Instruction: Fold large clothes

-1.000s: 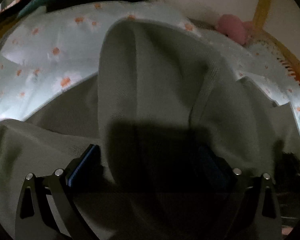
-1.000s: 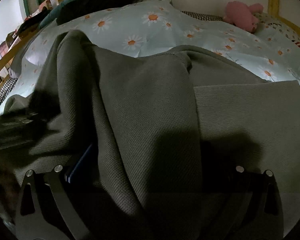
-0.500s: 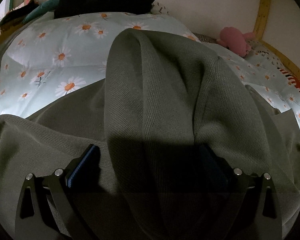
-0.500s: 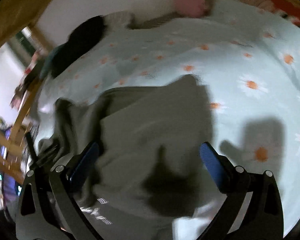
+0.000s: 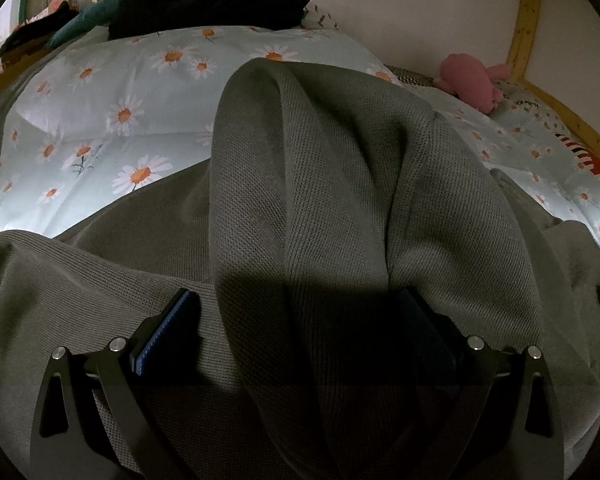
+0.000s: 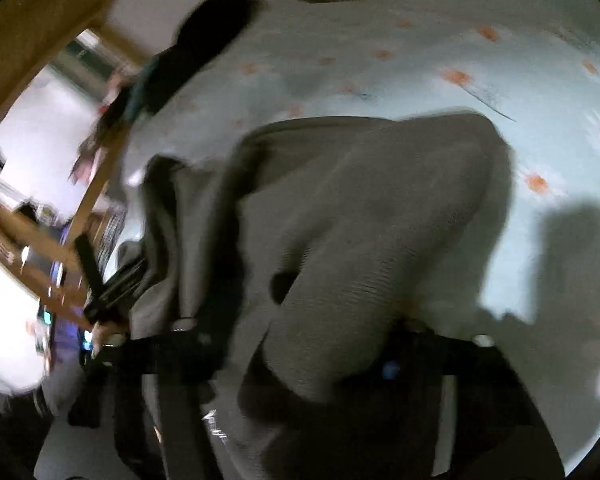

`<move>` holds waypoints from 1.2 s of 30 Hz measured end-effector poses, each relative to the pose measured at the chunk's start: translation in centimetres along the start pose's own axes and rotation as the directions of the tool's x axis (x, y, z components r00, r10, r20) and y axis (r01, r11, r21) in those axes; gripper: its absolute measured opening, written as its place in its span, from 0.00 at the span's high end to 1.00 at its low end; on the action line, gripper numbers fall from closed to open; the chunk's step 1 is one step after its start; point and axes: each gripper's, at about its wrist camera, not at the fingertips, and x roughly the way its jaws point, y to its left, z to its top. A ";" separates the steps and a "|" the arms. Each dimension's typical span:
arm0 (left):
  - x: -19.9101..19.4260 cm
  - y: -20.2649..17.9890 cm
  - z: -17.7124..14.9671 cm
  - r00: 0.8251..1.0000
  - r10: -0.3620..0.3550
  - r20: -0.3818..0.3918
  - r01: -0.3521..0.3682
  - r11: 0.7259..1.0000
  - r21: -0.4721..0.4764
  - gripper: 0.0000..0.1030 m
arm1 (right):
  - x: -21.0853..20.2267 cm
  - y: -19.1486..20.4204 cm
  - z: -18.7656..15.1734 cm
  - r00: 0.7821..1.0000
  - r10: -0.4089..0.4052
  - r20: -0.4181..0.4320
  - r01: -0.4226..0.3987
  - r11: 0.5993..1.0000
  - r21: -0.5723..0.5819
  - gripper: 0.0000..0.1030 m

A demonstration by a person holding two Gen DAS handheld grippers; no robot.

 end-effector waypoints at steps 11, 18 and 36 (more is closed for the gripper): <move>-3.2 1.7 1.5 0.995 -0.105 0.003 0.104 0.987 -0.124 0.05 | 0.9 10.2 0.0 0.997 0.040 0.061 -0.033 0.993 -0.109 0.77; -0.3 -0.1 1.3 0.990 -0.087 -0.109 0.085 0.996 -0.020 0.04 | 0.4 17.3 1.3 0.968 0.218 0.122 -0.200 0.969 -0.146 0.81; -6.1 2.1 5.4 0.885 -0.444 -0.143 0.430 0.895 -0.120 0.05 | -0.3 21.7 -4.3 0.951 -0.227 0.210 0.286 0.905 -0.314 0.03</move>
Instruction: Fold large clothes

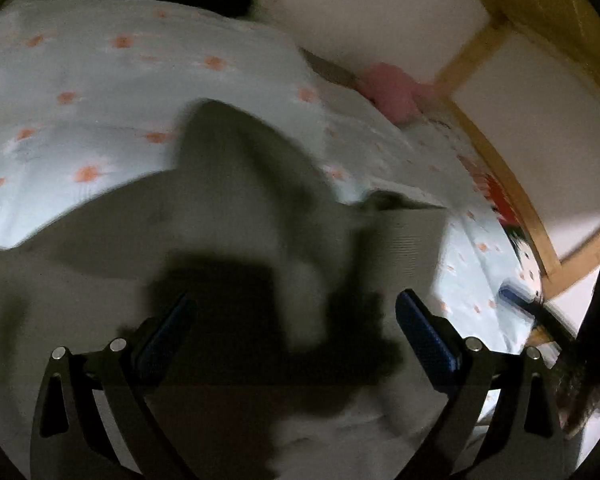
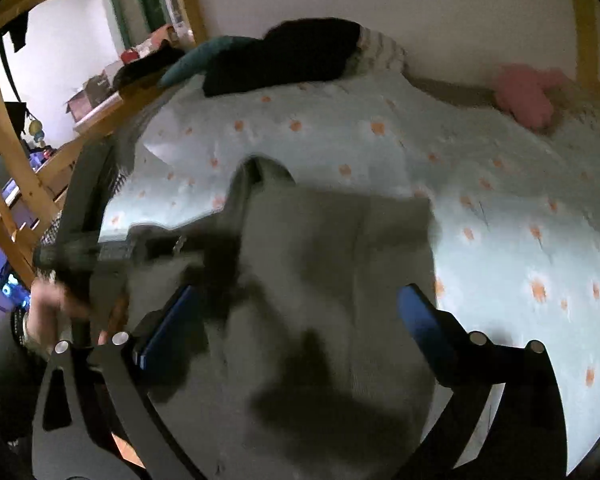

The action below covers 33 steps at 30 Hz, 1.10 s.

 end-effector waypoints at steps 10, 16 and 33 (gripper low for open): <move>9.4 -7.8 2.2 0.962 0.084 -0.260 -0.058 0.993 0.107 0.65 | 0.5 4.8 -9.1 0.963 -0.244 0.113 0.260 0.952 -0.161 0.03; 7.6 -7.0 3.0 0.963 -0.025 -0.269 0.030 0.999 0.015 0.83 | 2.2 8.7 -11.9 0.911 -0.375 0.170 0.412 0.827 -0.383 0.03; 3.3 -10.9 4.6 0.960 0.016 -0.278 0.006 0.997 0.080 0.82 | -1.7 6.3 -14.6 0.788 -0.588 0.184 0.616 0.757 -0.217 0.89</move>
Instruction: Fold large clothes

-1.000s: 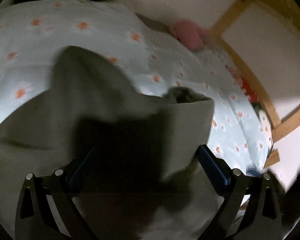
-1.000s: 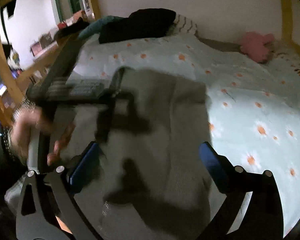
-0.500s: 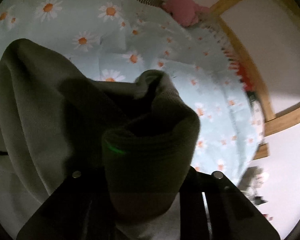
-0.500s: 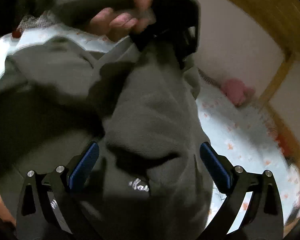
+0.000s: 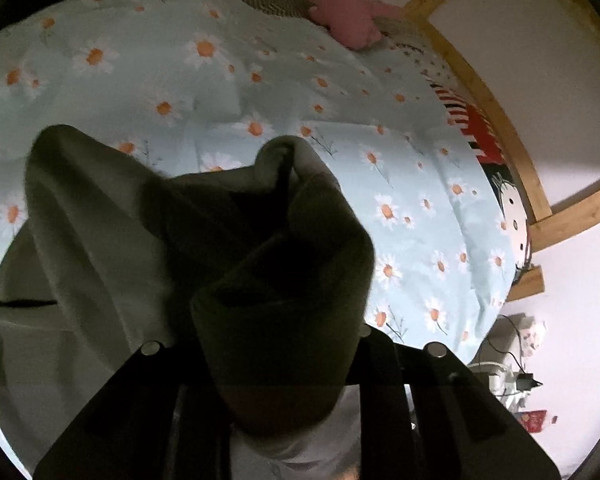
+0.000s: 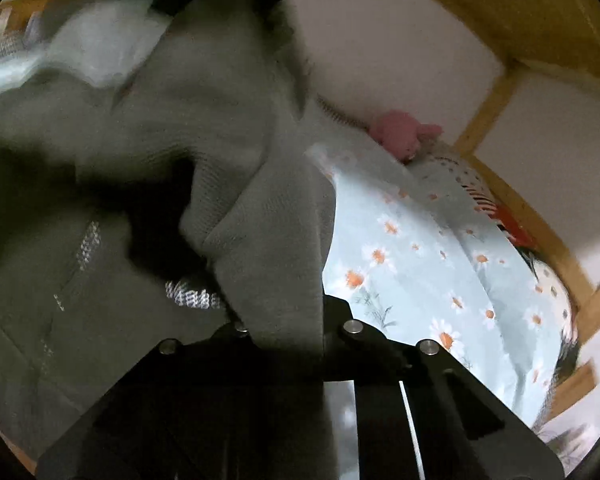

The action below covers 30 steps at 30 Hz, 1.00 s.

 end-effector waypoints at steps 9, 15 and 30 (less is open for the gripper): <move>-6.3 -1.3 2.9 0.998 0.012 0.062 -0.017 0.998 0.067 0.80 | -6.4 2.9 5.7 0.984 0.148 0.096 -0.150 0.989 0.015 0.90; -10.8 0.1 5.2 0.989 0.125 0.075 -0.135 0.980 0.143 0.80 | -9.1 10.5 10.3 0.942 0.296 0.161 -0.290 0.955 -0.059 0.90; -10.6 20.1 4.4 0.940 0.342 -0.011 -0.342 0.940 0.011 0.78 | -5.7 29.1 14.1 0.893 0.449 0.018 -0.438 0.879 -0.191 0.90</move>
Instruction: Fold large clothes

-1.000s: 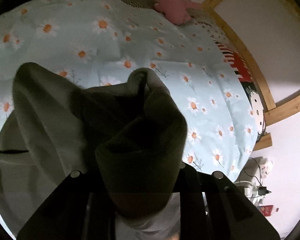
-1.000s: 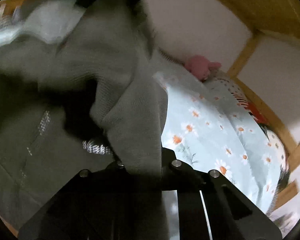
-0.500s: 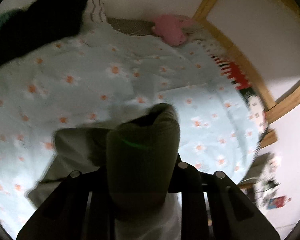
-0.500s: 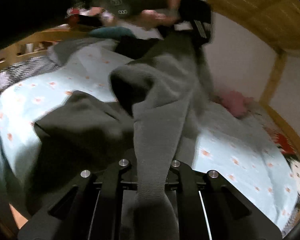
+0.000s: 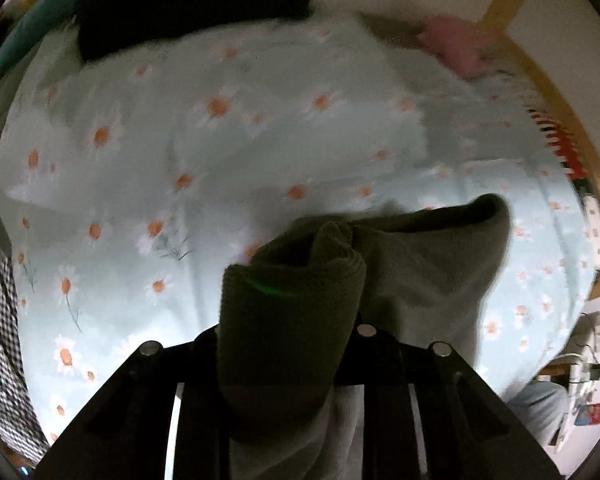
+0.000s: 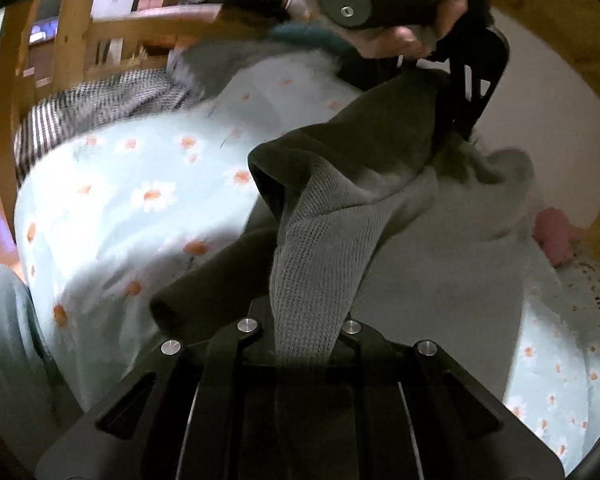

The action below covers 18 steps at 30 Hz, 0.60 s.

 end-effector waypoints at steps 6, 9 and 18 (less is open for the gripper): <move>6.8 5.3 -2.3 0.999 0.002 -0.045 -0.006 0.996 -0.091 0.64 | -1.8 3.2 -2.6 0.988 0.151 -0.010 -0.152 0.987 -0.058 0.26; 8.1 6.2 -3.3 1.000 -0.006 -0.020 0.004 0.994 -0.105 0.54 | -6.3 0.1 -4.3 0.963 0.265 0.039 -0.265 0.964 -0.012 0.14; 10.2 7.3 -5.2 0.997 0.042 0.059 -0.032 0.987 -0.156 0.24 | -11.3 -10.2 -15.3 0.944 0.289 -0.161 -0.297 0.954 -0.027 0.04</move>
